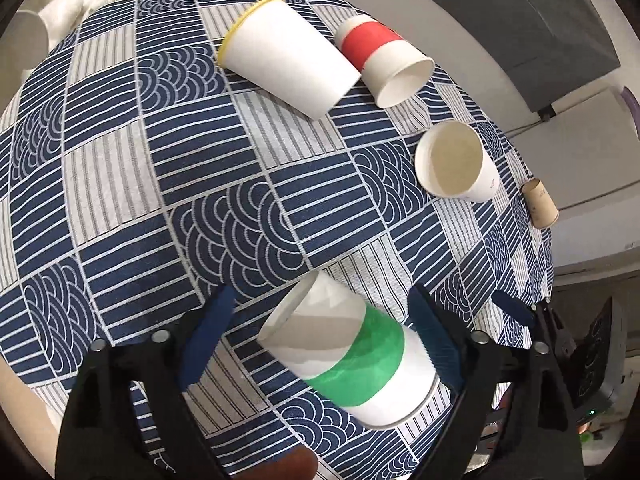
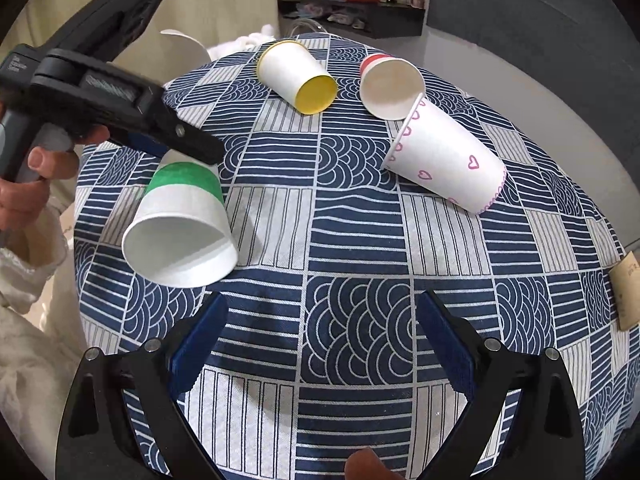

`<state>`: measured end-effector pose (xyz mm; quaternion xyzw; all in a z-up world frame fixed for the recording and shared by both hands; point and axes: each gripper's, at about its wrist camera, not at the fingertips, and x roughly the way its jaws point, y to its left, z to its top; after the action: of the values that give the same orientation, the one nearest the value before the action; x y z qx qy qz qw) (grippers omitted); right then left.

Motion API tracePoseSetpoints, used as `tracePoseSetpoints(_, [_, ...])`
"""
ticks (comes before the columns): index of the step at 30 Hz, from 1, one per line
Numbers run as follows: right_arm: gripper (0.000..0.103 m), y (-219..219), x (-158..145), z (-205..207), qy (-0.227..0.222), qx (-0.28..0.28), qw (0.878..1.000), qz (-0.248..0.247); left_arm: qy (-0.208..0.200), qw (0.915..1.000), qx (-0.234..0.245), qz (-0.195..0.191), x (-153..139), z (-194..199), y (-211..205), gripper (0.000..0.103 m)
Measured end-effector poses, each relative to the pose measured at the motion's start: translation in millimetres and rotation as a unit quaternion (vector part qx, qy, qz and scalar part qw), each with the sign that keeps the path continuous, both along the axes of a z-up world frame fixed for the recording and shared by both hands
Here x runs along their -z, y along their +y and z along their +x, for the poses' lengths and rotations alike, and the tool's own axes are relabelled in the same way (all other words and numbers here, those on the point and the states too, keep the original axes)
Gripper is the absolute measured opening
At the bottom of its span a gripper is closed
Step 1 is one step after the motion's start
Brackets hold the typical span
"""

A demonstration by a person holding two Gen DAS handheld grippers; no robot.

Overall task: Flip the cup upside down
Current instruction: 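Close the left tool on the cup's body while the right tool releases it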

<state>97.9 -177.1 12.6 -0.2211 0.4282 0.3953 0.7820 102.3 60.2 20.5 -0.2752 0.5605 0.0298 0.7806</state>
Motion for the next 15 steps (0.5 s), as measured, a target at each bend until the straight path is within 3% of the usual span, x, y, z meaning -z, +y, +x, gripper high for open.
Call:
tracePoseSetpoints(3, [0.091, -3, -2, -3, -0.002, 0.003, 1.000, 0.004, 0.005, 0.9999, -0.013, 0.004, -3, -5, 5, 0.094])
tracePoseSetpoints(10, [0.091, -6, 0, -6, -0.006, 0.011, 1.000, 0.002, 0.051, 0.9961, -0.026, -0.067, 9, -9, -3, 0.094])
tracePoseSetpoints(15, [0.091, -14, 2, -6, -0.006, 0.020, 1.000, -0.002, 0.057, 0.9937, -0.042, -0.087, 11, -2, -12, 0.094])
